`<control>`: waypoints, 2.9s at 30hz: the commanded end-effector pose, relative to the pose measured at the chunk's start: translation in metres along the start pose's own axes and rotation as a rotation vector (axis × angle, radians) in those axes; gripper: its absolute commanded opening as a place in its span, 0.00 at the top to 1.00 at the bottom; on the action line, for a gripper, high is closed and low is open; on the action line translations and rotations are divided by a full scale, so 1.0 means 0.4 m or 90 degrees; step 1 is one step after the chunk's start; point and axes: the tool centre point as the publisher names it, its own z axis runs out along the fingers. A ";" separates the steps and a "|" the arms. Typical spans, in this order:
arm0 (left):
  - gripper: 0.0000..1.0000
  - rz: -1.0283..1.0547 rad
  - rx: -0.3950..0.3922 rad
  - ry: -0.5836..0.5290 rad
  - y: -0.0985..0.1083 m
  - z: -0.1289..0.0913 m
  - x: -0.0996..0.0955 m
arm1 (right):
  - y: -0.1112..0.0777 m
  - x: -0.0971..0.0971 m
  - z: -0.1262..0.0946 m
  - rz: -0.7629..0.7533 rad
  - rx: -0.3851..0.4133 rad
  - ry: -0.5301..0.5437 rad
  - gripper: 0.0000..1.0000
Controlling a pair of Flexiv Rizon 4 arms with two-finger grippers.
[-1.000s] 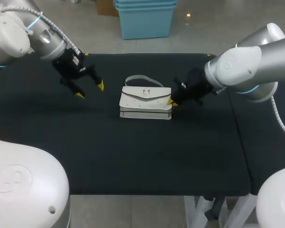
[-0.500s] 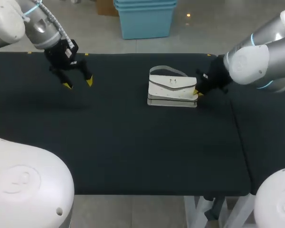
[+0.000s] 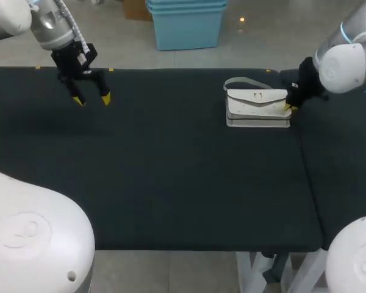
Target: Pick up the bag, open it, inspect its contents, close it, and place it on the opposite side
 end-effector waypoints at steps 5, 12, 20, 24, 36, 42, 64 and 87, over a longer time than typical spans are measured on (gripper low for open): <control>0.00 -0.007 -0.032 -0.015 -0.015 -0.015 -0.022 | 0.076 -0.054 -0.030 0.004 0.002 -0.094 1.00; 0.00 -0.025 -0.030 -0.027 -0.014 -0.024 -0.037 | 0.076 -0.054 -0.030 0.004 0.002 -0.094 1.00; 0.00 -0.028 -0.031 -0.024 -0.039 -0.022 -0.070 | 0.076 -0.054 -0.030 0.004 0.002 -0.094 1.00; 0.00 -0.031 -0.033 -0.027 -0.044 -0.029 -0.081 | 0.157 -0.152 -0.051 0.038 -0.037 -0.152 1.00; 0.00 -0.067 -0.036 -0.083 -0.042 -0.073 -0.082 | 0.278 -0.310 -0.083 0.065 -0.040 -0.186 1.00; 0.00 -0.074 -0.040 -0.104 -0.037 -0.096 -0.083 | 0.320 -0.347 -0.078 0.071 -0.035 -0.206 1.00; 0.00 -0.077 -0.042 -0.107 -0.030 -0.105 -0.079 | 0.325 -0.360 -0.134 0.075 -0.041 -0.205 0.00; 0.00 -0.123 -0.015 -0.162 -0.004 -0.149 -0.033 | 0.171 -0.189 -0.350 0.033 -0.106 -0.238 0.00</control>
